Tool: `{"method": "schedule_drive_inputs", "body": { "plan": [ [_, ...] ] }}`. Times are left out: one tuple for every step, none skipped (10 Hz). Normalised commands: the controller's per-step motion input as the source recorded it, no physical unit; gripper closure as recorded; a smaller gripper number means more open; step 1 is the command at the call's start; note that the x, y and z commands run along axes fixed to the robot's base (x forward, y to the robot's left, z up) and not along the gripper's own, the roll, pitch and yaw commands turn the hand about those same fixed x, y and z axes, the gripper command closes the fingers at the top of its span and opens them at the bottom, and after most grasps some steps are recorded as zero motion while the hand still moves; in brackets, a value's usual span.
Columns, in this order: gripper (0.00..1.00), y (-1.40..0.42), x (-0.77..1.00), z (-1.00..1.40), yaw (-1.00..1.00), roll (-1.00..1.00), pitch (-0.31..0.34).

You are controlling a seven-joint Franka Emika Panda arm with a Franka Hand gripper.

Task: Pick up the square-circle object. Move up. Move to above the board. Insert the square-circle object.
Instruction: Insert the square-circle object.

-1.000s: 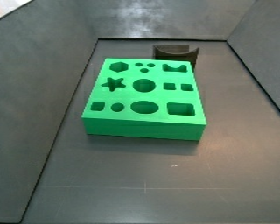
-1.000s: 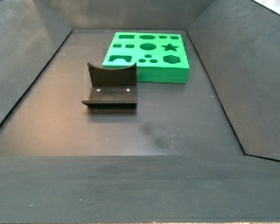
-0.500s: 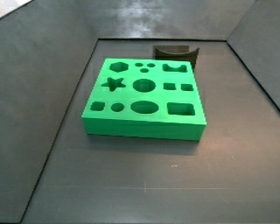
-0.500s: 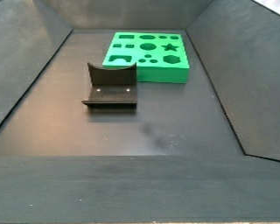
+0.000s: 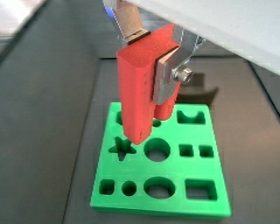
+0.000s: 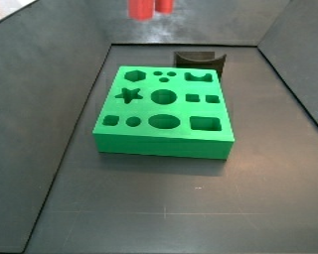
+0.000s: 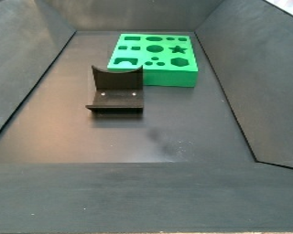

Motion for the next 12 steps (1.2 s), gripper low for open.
{"method": "schedule_drive_inputs", "body": {
  "plan": [
    [1.00, 0.00, 0.00, -0.44, -1.00, 0.00, -0.020],
    [1.00, 0.00, -0.01, -0.46, -1.00, 0.00, -0.016],
    [1.00, 0.01, -0.25, -0.48, -0.96, 0.00, -0.027],
    [1.00, 0.09, -0.46, -0.51, -0.82, 0.00, -0.033],
    [1.00, 0.10, -0.49, -0.51, -0.80, 0.00, -0.039],
    [1.00, 0.09, -0.49, -0.51, -0.78, 0.00, -0.033],
    [1.00, 0.08, -0.57, -0.50, -0.71, -0.03, -0.051],
    [1.00, 0.06, -0.51, -0.48, -0.74, -0.06, -0.074],
    [1.00, 0.00, -0.32, -0.43, -0.84, -0.08, -0.100],
    [1.00, 0.00, -0.01, -0.41, -0.99, -0.10, -0.114],
    [1.00, -0.03, 0.00, -0.36, -1.00, -0.09, -0.161],
    [1.00, -0.07, 0.00, -0.30, -0.98, -0.09, -0.153]
  ]
}}
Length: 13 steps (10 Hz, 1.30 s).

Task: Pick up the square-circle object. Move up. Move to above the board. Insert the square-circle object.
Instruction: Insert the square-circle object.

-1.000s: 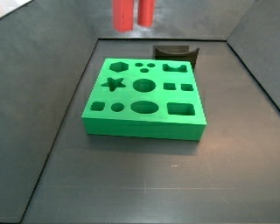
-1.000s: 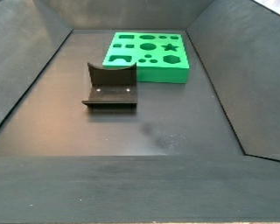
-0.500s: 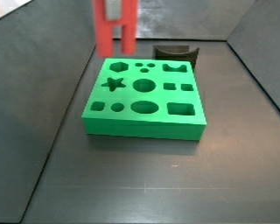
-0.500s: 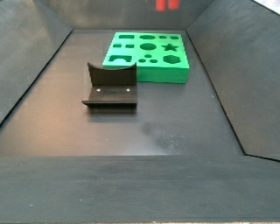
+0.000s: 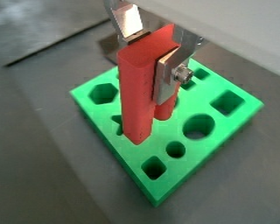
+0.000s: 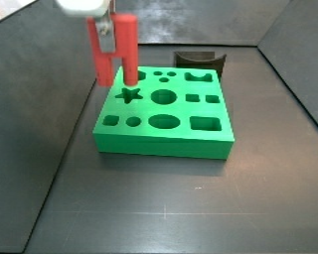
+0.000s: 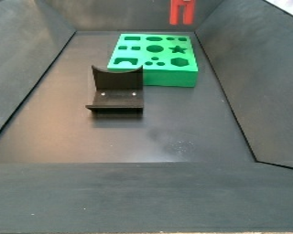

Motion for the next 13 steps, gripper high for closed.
{"method": "schedule_drive_inputs", "body": {
  "plan": [
    [1.00, -0.19, 0.00, -0.29, -0.88, -0.06, -0.147],
    [1.00, -0.18, 0.04, -0.35, -0.63, -0.02, -0.104],
    [1.00, -0.03, -0.05, -0.28, -0.27, 0.00, -0.059],
    [1.00, -0.01, -0.03, -0.30, -0.04, 0.07, -0.051],
    [1.00, 0.00, 0.00, -0.29, 0.00, 0.15, -0.049],
    [1.00, 0.00, -0.08, -0.22, 0.11, 0.15, -0.041],
    [1.00, -0.13, -0.06, -0.34, 0.29, 0.11, -0.089],
    [1.00, -0.23, -0.01, -0.37, 0.54, 0.03, -0.100],
    [1.00, -0.26, 0.00, -0.31, 0.55, 0.02, -0.067],
    [1.00, -0.19, 0.05, -0.23, 0.26, 0.04, -0.011],
    [1.00, -0.03, 0.07, -0.14, 0.04, 0.07, 0.000],
    [1.00, 0.00, 0.09, -0.10, 0.00, 0.08, 0.014],
    [1.00, 0.00, 0.15, -0.10, 0.00, 0.08, 0.034]
  ]
}}
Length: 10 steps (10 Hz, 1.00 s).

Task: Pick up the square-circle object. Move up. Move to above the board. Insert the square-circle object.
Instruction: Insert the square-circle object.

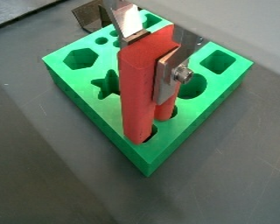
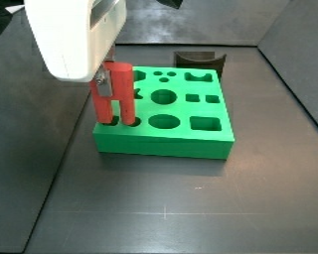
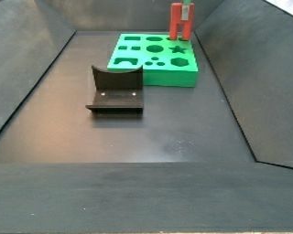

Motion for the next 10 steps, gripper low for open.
{"method": "schedule_drive_inputs", "body": {
  "plan": [
    [1.00, 0.00, 0.21, -0.14, 0.00, 0.07, 0.034],
    [1.00, -0.01, 0.25, -0.20, 0.00, 0.07, 0.034],
    [1.00, -0.06, 0.23, -0.20, 0.00, 0.06, 0.029],
    [1.00, -0.06, 0.11, -0.17, 0.00, 0.03, 0.000],
    [1.00, -0.04, 0.00, -0.15, 0.00, 0.01, 0.000],
    [1.00, -0.03, 0.00, -0.23, -0.01, 0.01, 0.000],
    [1.00, -0.05, -0.10, -0.37, -0.10, 0.03, -0.067],
    [1.00, -0.11, -0.17, -0.51, -0.09, 0.10, -0.126],
    [1.00, -0.15, -0.23, -0.66, -0.07, 0.15, -0.174],
    [1.00, -0.16, -0.18, -0.68, -0.06, 0.17, -0.169]
  ]
}}
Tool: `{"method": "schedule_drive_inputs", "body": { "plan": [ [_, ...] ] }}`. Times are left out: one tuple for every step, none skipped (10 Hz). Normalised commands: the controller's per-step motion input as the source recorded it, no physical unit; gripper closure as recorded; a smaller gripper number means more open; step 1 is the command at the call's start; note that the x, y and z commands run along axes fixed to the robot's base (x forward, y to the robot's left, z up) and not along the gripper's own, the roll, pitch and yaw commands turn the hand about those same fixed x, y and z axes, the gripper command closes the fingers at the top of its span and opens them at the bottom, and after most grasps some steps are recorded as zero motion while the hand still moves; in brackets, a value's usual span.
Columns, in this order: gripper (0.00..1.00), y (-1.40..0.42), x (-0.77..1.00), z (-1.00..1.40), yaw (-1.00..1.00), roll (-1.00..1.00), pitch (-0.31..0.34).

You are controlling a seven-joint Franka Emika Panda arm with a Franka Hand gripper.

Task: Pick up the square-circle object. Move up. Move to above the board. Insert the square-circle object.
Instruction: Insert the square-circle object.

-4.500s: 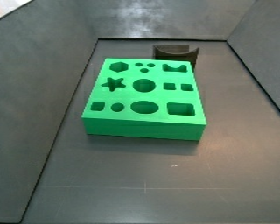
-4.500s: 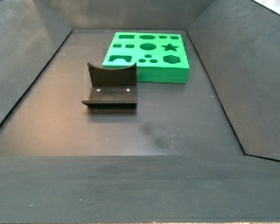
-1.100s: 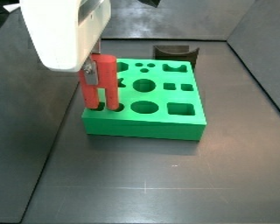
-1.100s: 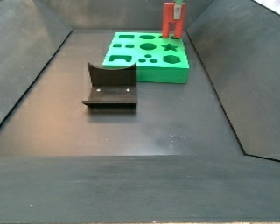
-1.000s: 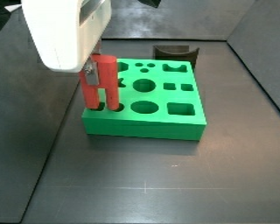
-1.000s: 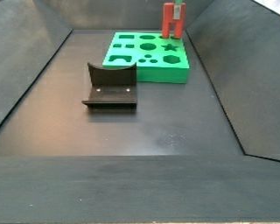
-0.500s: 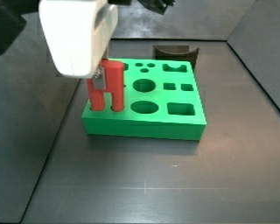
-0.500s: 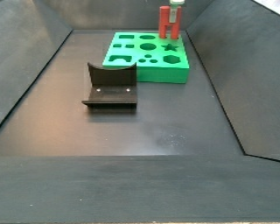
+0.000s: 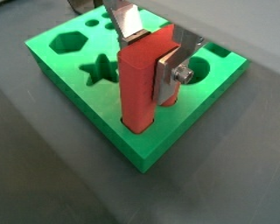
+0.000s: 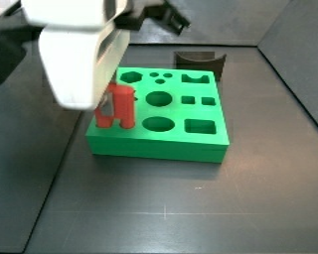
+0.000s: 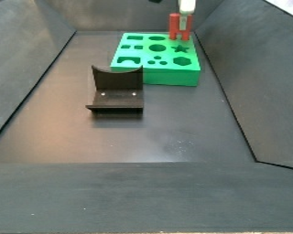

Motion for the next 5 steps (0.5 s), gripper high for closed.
{"method": "schedule_drive_inputs", "body": {
  "plan": [
    [1.00, -0.18, -0.15, -0.69, -0.04, 0.19, -0.164],
    [1.00, -0.04, -0.03, -0.41, -0.02, 0.02, -0.079],
    [1.00, 0.00, 0.00, -0.39, 0.00, -0.18, -0.124],
    [1.00, 0.00, 0.00, -0.17, 0.00, -0.10, -0.034],
    [1.00, 0.00, 0.00, 0.00, 0.00, 0.00, 0.000]
  ]
}}
